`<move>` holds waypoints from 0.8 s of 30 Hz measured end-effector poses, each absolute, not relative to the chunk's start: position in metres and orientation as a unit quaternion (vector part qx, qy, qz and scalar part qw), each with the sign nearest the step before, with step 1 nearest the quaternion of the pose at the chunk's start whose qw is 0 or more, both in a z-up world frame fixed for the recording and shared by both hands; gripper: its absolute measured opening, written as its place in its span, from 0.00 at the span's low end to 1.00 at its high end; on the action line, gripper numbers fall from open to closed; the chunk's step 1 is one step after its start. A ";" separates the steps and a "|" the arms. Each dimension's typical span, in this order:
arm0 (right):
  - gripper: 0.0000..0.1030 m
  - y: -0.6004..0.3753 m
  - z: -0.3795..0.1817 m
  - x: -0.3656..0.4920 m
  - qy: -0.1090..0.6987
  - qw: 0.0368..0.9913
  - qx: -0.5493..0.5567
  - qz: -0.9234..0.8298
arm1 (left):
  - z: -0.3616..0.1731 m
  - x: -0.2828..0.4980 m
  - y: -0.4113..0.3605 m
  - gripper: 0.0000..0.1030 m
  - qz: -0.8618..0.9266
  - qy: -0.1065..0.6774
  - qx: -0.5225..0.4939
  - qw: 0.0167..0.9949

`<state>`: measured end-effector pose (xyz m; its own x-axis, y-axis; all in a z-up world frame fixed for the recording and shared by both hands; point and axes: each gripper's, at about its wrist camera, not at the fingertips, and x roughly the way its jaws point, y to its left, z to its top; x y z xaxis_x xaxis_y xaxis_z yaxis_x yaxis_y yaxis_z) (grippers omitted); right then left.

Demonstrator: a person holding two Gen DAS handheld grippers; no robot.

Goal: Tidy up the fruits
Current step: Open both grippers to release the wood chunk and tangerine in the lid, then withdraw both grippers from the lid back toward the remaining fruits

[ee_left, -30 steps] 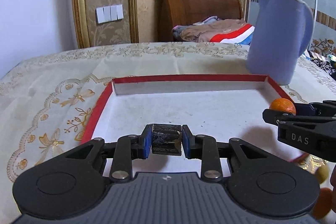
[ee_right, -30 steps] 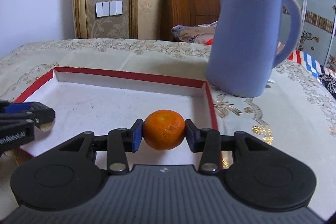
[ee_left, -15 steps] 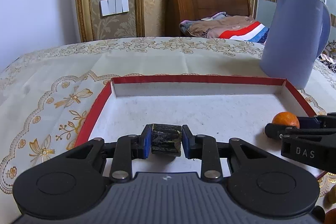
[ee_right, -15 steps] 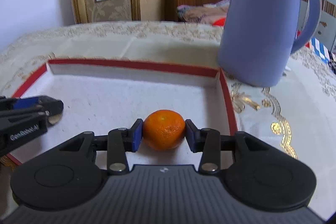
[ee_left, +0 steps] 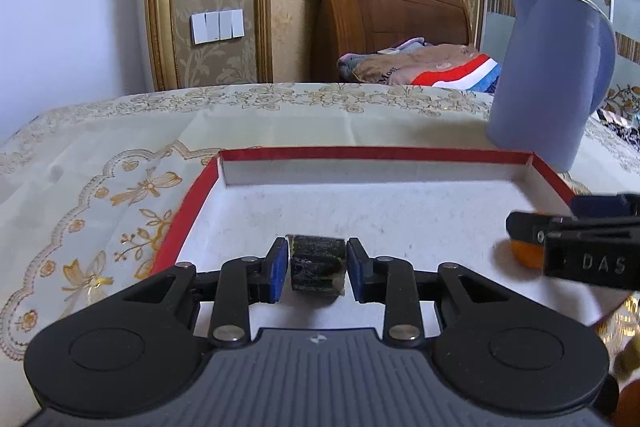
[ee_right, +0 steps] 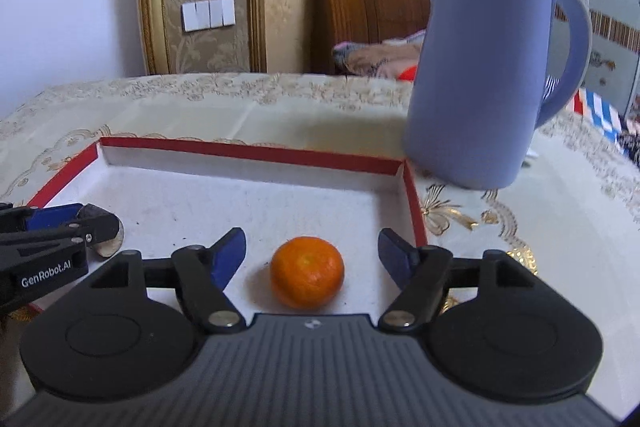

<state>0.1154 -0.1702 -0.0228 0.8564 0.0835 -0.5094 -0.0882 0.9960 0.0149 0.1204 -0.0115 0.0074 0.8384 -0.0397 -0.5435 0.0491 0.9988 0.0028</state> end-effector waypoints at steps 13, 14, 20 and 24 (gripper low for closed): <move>0.75 -0.192 -0.018 0.058 0.213 0.975 0.047 0.054 | 0.010 0.076 0.008 0.30 -0.044 0.275 -0.032 0.960; 0.75 -0.195 -0.019 0.053 0.214 0.974 0.055 0.058 | 0.009 0.073 0.007 0.30 -0.047 0.276 -0.030 0.959; 0.83 -0.203 -0.029 0.016 0.198 0.976 0.068 0.058 | 0.010 0.042 0.004 0.74 -0.050 0.249 -0.005 0.967; 0.85 -0.205 -0.030 0.005 0.190 0.978 0.068 0.055 | 0.016 0.017 0.004 0.76 -0.047 0.208 0.003 0.977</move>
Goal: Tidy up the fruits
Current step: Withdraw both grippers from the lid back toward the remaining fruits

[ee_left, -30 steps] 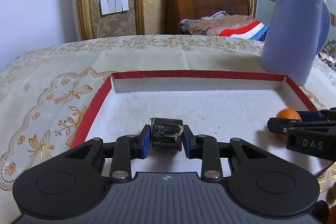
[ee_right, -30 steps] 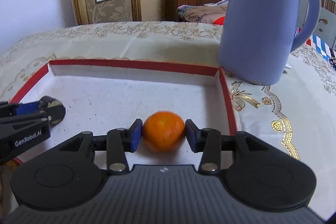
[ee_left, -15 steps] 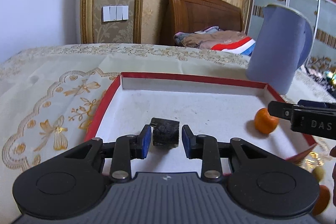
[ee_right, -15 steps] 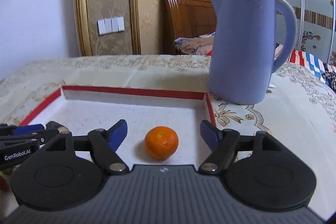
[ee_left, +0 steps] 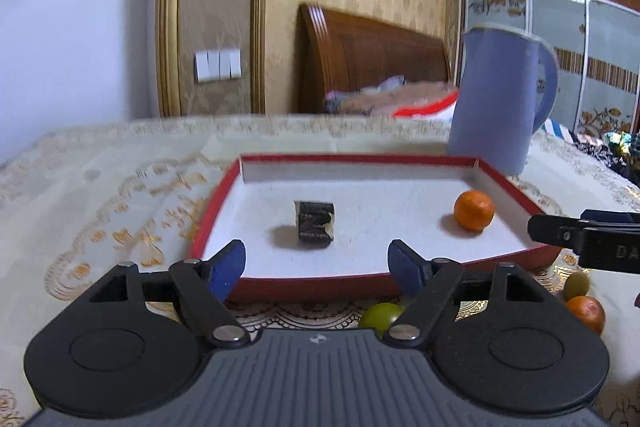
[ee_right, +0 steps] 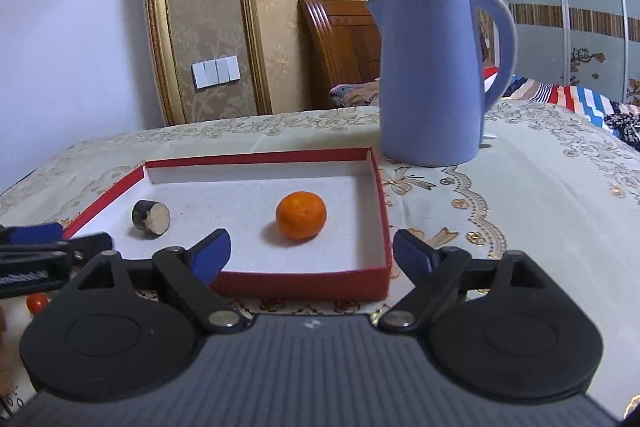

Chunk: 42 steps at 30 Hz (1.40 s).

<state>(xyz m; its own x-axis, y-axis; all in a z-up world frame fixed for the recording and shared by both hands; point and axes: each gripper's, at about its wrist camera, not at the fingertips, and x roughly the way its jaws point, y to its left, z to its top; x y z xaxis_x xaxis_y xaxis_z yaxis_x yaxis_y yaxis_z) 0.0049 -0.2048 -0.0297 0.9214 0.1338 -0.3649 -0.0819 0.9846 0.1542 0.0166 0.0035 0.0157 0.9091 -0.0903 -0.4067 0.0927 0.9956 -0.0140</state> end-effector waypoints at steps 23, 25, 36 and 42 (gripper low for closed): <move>0.97 -0.207 -0.037 -0.031 0.162 0.980 0.089 0.078 | 0.001 -0.048 0.043 0.89 -0.100 0.234 -0.069 0.965; 0.97 -0.209 -0.040 -0.034 0.168 0.978 0.095 0.078 | -0.001 -0.044 0.049 0.89 -0.084 0.249 -0.091 0.961; 1.00 -0.243 -0.053 -0.035 0.182 0.961 0.196 0.069 | -0.006 -0.038 0.044 0.89 -0.062 0.280 -0.075 0.955; 1.00 -0.240 -0.053 -0.036 0.185 0.963 0.185 0.062 | -0.008 -0.034 0.040 0.89 -0.051 0.298 -0.061 0.951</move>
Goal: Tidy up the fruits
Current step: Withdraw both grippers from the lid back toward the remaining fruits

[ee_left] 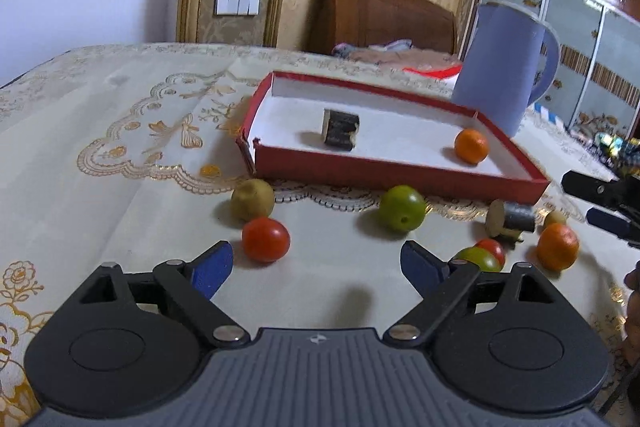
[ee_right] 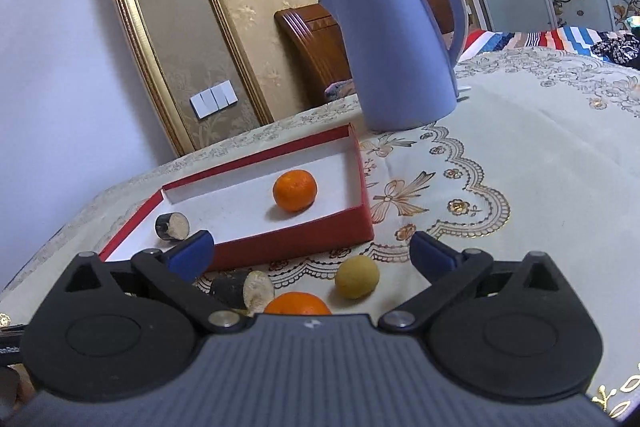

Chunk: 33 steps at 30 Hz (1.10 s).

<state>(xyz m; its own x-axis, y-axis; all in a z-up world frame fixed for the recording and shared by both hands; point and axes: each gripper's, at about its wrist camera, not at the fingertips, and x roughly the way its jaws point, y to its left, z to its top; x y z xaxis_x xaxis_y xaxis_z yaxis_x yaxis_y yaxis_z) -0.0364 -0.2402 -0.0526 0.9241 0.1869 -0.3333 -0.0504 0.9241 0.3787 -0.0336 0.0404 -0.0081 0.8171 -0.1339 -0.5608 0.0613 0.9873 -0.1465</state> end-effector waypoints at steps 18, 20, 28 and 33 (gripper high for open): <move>1.00 -0.237 -0.054 -0.050 0.235 0.962 0.135 0.037 | 0.000 -0.010 0.036 0.89 -0.018 0.322 -0.027 0.946; 1.00 -0.236 -0.055 -0.053 0.241 0.962 0.125 0.038 | 0.000 -0.005 0.035 0.89 -0.012 0.323 -0.017 0.946; 1.00 -0.228 -0.057 -0.050 0.266 0.960 0.088 0.022 | -0.012 -0.007 0.027 0.91 -0.015 0.329 0.019 0.944; 1.00 -0.220 -0.058 -0.046 0.277 0.958 0.064 0.020 | -0.013 -0.006 0.029 0.95 -0.012 0.332 0.013 0.943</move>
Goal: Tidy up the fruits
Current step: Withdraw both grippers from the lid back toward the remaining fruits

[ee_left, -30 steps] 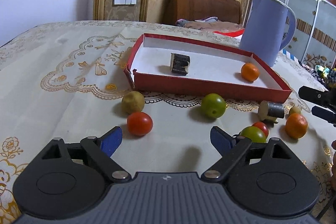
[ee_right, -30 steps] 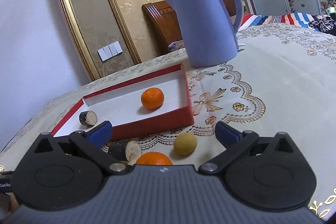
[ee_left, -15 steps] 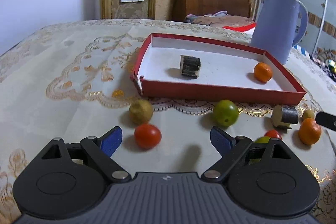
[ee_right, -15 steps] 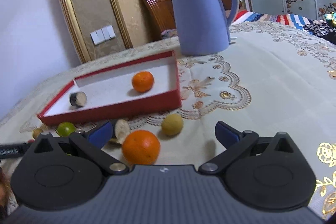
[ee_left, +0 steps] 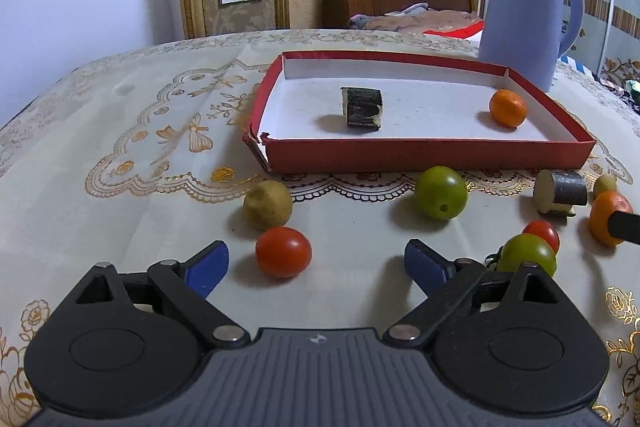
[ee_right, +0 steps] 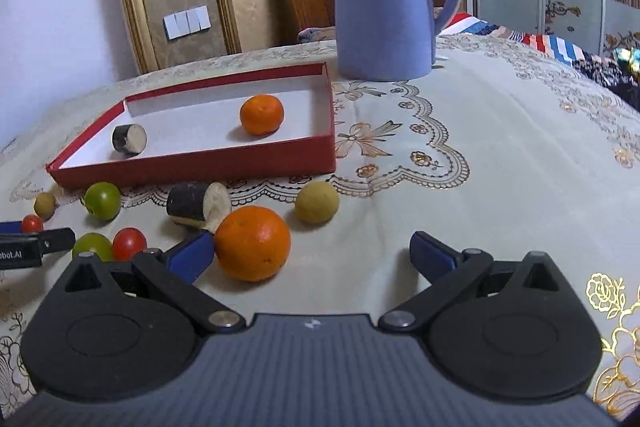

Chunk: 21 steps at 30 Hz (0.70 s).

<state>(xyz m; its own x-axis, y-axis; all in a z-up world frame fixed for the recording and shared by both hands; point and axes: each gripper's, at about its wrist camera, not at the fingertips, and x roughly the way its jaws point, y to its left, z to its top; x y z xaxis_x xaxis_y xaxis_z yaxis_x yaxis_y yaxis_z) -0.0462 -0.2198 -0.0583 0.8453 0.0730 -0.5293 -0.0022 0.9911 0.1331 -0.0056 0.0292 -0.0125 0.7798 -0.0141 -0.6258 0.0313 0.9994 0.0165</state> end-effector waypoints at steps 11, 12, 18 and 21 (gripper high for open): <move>0.87 -0.207 -0.059 -0.043 0.289 0.956 0.029 0.039 | -0.013 -0.005 0.030 0.98 -0.011 0.333 0.011 0.943; 0.87 -0.205 -0.059 -0.043 0.289 0.956 0.023 0.043 | -0.013 -0.005 0.030 0.98 -0.011 0.333 0.011 0.943; 0.81 -0.195 -0.059 -0.042 0.292 0.955 -0.002 0.047 | -0.013 -0.005 0.030 0.98 -0.011 0.333 0.012 0.943; 0.74 -0.193 -0.059 -0.041 0.295 0.954 0.001 0.056 | -0.013 -0.006 0.030 0.98 -0.011 0.333 0.012 0.943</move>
